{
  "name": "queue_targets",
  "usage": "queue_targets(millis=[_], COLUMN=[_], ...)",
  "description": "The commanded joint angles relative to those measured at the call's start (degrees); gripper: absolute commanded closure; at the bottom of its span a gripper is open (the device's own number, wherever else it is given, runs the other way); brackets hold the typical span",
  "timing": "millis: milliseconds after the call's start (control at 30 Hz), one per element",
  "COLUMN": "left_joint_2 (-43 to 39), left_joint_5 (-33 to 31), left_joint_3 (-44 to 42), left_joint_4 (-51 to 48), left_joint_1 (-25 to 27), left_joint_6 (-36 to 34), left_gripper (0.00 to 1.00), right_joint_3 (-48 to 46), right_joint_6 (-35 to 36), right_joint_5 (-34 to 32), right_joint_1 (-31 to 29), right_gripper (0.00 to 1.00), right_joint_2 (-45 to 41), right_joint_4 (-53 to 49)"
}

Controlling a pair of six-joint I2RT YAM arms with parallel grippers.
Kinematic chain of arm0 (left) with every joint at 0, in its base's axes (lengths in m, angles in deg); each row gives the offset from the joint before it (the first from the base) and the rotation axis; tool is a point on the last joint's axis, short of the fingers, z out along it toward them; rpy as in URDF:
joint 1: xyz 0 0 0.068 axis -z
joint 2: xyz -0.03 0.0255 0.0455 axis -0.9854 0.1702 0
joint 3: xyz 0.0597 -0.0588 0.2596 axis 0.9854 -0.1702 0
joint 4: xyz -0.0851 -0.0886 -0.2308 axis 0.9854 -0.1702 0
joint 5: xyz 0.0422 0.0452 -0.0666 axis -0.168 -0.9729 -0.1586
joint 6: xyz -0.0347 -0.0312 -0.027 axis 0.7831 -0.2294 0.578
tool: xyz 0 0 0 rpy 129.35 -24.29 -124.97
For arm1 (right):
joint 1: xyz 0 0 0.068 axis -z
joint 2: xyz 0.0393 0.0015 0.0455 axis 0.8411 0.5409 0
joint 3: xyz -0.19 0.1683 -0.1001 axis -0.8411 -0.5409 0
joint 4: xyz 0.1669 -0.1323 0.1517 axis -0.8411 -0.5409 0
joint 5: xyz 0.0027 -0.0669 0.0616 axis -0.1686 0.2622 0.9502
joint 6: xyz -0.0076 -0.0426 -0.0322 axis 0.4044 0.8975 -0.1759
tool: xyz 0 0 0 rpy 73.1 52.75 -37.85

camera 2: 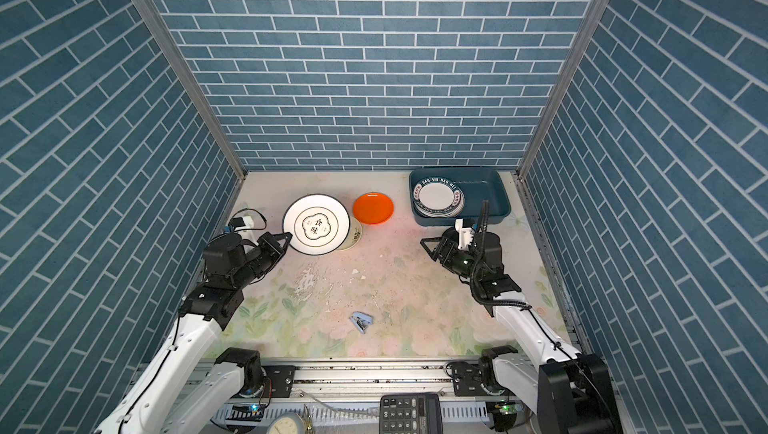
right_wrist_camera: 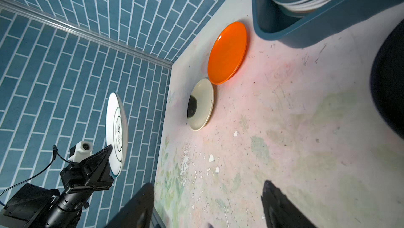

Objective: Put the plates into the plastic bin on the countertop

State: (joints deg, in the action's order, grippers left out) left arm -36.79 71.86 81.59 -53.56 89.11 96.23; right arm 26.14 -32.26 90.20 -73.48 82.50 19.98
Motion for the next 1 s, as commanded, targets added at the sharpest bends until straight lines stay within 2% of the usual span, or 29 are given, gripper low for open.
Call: queue_targets(millis=[0, 100, 200, 400, 467, 533, 667, 967], left_joint_2=[-3.2, -5.9, -8.8, -11.2, -11.1, -10.9, -10.9, -10.8], left_joint_5=[2.4, 3.3, 3.1, 4.3, 5.2, 6.2, 7.1, 6.7], left_joint_3=[-2.4, -4.3, -4.8, -6.4, -7.4, -8.4, -10.0, -10.9], left_joint_4=[0.2, -0.4, -3.5, -5.5, -4.7, -3.6, -2.7, -3.7], left_joint_1=[1.6, 2.1, 2.1, 2.1, 2.1, 2.1, 2.1, 2.1], left_joint_6=[1.6, 2.0, 1.0, -0.1, 0.5, 1.1, 1.5, 0.4], left_gripper=[1.00, 1.00, 1.00, 1.00, 1.00, 1.00, 1.00, 1.00], right_joint_3=[3.0, 4.4, 6.3, 10.3, 11.6, 13.0, 15.7, 18.9], right_joint_6=[-3.2, -3.8, -4.0, -3.8, -3.9, -4.1, -5.2, -6.5], right_joint_5=[-5.0, -7.1, -8.7, -10.3, -10.5, -10.3, -8.9, -7.5], right_joint_1=[-3.8, -7.8, -11.9, -19.5, -21.5, -23.0, -25.2, -27.2], right_gripper=[0.23, 0.25, 0.34, 0.36, 0.43, 0.50, 0.55, 0.58], right_joint_2=[0.9, 3.3, 6.3, 14.6, 17.9, 21.1, 26.7, 32.6], right_joint_4=[1.0, 3.0, 5.0, 10.6, 12.9, 14.1, 18.1, 21.8])
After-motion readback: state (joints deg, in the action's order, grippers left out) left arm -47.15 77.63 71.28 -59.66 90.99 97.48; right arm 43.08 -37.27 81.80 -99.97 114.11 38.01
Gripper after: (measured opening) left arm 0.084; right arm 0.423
